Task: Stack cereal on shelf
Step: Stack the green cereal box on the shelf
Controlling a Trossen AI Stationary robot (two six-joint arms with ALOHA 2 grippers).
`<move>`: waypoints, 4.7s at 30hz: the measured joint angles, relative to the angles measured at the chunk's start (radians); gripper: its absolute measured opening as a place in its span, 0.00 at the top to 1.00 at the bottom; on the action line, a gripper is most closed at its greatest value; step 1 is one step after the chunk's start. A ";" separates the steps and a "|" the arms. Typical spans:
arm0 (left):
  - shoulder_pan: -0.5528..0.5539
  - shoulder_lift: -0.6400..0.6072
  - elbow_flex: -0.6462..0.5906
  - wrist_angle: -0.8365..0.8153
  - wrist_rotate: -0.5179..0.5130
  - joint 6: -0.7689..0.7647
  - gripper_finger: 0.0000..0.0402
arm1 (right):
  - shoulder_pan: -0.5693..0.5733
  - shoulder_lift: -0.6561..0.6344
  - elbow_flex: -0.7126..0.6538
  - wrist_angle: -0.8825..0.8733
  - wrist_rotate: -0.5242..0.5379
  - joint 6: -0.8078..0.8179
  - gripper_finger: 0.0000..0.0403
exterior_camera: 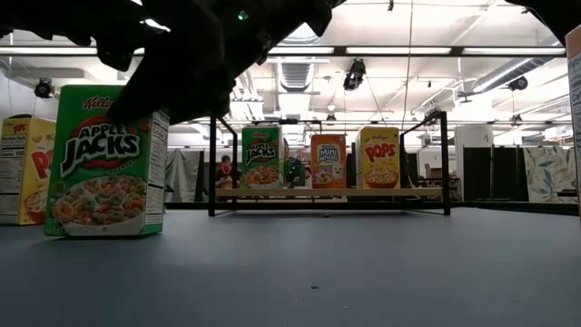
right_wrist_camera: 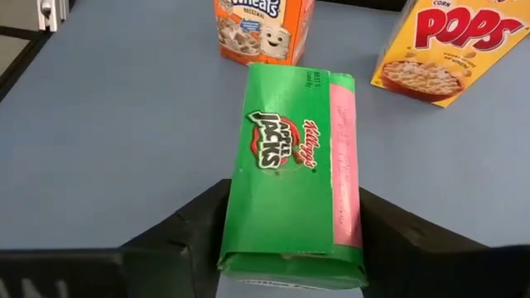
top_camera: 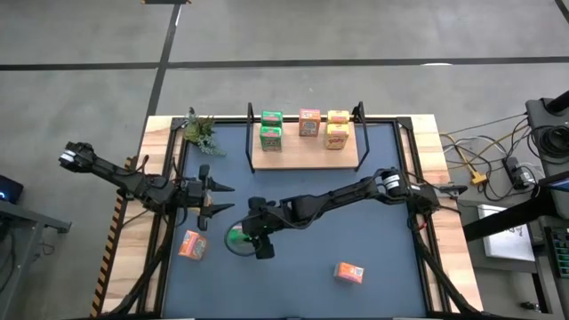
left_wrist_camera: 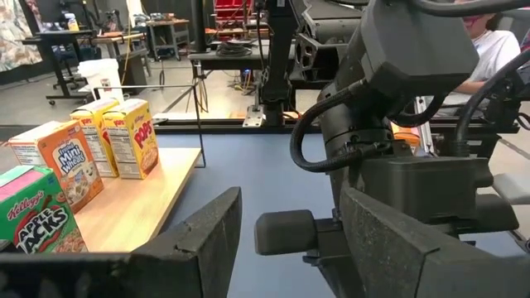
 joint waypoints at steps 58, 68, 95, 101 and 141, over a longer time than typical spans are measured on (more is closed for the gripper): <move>0.000 -0.004 0.000 0.010 -0.010 -0.008 0.53 | -0.490 -0.498 -0.542 0.091 -0.131 -0.234 0.61; 0.000 -0.004 0.000 0.011 -0.011 -0.008 0.53 | -0.514 -0.467 -0.543 0.100 -0.125 -0.230 0.55; 0.000 -0.004 0.000 0.011 -0.011 -0.008 0.53 | -0.528 -0.469 -0.523 0.100 -0.122 -0.201 0.43; 0.000 -0.004 -0.001 0.011 -0.011 -0.008 0.53 | -0.528 -0.472 -0.449 0.028 -0.123 -0.177 0.43; 0.000 -0.004 -0.001 0.011 -0.010 -0.019 0.53 | -0.497 -0.460 -0.324 -0.284 0.011 -0.183 0.98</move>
